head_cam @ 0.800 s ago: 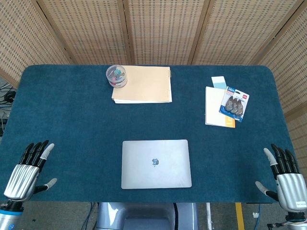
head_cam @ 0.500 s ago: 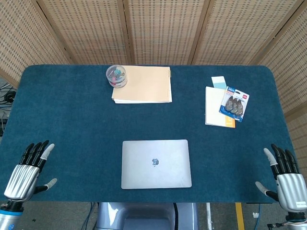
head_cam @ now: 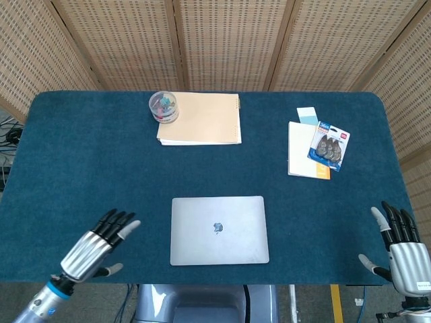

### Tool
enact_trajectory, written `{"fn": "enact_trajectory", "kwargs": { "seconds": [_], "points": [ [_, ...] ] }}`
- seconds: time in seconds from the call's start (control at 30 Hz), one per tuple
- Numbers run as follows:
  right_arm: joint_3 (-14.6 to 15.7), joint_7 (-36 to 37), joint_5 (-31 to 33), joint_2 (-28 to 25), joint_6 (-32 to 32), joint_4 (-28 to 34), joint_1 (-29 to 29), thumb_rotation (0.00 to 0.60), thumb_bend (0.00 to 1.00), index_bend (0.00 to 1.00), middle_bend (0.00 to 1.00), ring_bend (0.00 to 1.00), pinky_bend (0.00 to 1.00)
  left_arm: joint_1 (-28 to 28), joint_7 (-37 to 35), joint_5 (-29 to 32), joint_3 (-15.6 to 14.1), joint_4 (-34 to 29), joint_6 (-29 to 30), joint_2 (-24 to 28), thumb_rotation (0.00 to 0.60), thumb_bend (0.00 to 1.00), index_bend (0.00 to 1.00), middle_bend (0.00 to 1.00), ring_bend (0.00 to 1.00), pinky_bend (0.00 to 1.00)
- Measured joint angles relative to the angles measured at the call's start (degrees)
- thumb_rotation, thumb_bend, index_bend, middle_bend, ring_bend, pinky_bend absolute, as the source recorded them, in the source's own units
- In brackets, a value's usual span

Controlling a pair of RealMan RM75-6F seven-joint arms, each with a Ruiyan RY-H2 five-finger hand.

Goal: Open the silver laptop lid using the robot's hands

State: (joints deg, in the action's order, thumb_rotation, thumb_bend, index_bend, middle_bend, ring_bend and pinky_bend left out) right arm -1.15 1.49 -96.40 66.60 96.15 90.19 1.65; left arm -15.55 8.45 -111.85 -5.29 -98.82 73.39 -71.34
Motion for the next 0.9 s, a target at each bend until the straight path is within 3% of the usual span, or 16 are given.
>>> {"fn": "enact_trajectory", "kwargs": {
  "seconds": [0.17, 0.43, 0.67, 0.9],
  "points": [
    [-0.05, 1.20, 0.69, -0.18, -0.77, -0.25, -0.23, 0.600, 0.00, 0.00, 0.00, 0.00, 0.00, -6.88, -0.85, -4.03, 0.66, 2.00, -7.92, -7.36, 0.600, 0.11, 0.00, 0.00, 0.00, 0.00],
    [-0.24, 3.08, 1.36, -0.61, -1.33, -0.45, -0.53, 0.600, 0.00, 0.00, 0.00, 0.00, 0.00, -13.01, 4.41, -0.82, 3.71, 5.17, -18.63, -17.78, 0.600, 0.22, 0.00, 0.00, 0.00, 0.00],
    [-0.30, 4.40, 1.72, -0.95, -1.65, -0.59, -0.69, 0.600, 0.00, 0.00, 0.00, 0.00, 0.00, -16.05, 10.58, 2.04, 5.47, 8.11, -22.46, -22.82, 0.600, 0.29, 0.00, 0.00, 0.00, 0.00],
    [-0.36, 5.09, 2.08, -1.08, -2.00, -0.70, -0.85, 0.600, 0.00, 0.00, 0.00, 0.00, 0.00, -18.84, 11.48, 2.29, 5.56, 12.69, -22.63, -27.18, 0.600, 0.29, 0.00, 0.00, 0.00, 0.00]
  ]
}}
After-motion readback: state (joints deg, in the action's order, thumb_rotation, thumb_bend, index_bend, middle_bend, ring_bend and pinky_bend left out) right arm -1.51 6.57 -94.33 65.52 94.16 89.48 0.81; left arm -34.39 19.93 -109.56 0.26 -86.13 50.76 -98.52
